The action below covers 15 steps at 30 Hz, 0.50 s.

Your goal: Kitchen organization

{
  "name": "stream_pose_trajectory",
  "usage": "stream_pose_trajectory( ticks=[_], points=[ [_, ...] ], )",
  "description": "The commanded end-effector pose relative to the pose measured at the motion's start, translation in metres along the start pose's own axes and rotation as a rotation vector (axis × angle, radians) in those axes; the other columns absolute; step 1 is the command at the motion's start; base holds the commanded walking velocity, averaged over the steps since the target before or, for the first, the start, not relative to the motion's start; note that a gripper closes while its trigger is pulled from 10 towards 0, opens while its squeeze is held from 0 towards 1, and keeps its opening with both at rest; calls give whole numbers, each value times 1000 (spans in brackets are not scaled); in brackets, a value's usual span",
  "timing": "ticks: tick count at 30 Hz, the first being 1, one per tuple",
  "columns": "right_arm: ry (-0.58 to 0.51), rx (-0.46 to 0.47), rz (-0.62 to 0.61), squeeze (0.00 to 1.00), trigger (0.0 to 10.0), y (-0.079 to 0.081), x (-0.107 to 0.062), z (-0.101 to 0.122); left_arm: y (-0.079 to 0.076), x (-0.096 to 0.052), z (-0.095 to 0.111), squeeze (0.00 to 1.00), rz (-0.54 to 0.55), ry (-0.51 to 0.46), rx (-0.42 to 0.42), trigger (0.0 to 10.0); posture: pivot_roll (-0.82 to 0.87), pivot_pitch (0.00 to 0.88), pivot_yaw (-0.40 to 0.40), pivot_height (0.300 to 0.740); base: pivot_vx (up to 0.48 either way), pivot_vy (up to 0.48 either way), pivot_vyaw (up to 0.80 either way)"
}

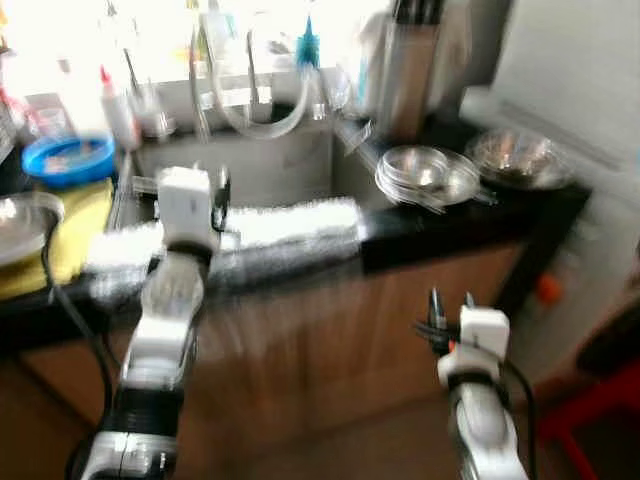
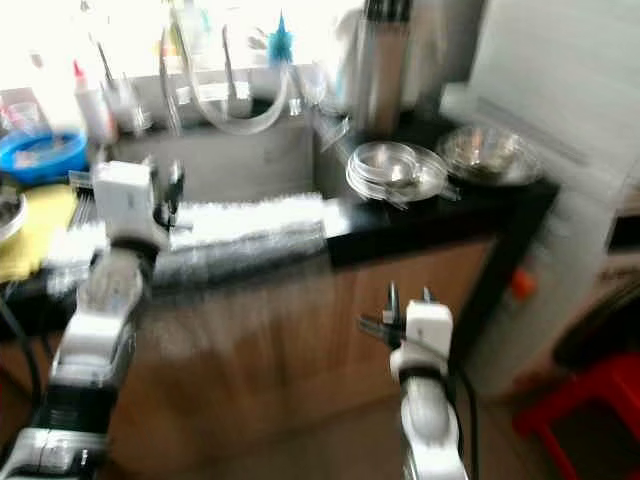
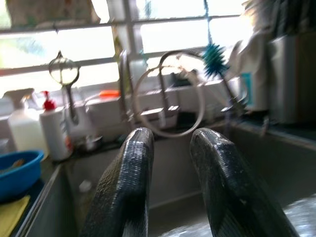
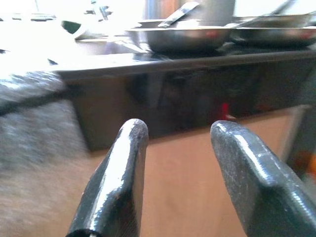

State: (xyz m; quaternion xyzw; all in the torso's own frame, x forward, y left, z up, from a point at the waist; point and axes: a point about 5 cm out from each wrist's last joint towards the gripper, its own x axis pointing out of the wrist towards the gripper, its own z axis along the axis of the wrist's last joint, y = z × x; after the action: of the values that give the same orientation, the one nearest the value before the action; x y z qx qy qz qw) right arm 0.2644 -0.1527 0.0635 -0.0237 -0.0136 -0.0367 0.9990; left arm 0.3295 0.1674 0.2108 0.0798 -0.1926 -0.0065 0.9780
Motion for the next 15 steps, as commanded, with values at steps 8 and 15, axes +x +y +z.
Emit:
stream_pose_trajectory(
  ticks=[8,15],
  points=[
    [-11,-20,-1,0,10000,-5,2,3,-6,3,6,0,-15,-20,-14,10000,-80,0,-19,740,377,0,0],
    [-2,-16,-7,0,10000,-6,2,2,-7,3,5,0,-15,-15,-11,10000,-82,6,-21,740,359,0,0]
  ],
)
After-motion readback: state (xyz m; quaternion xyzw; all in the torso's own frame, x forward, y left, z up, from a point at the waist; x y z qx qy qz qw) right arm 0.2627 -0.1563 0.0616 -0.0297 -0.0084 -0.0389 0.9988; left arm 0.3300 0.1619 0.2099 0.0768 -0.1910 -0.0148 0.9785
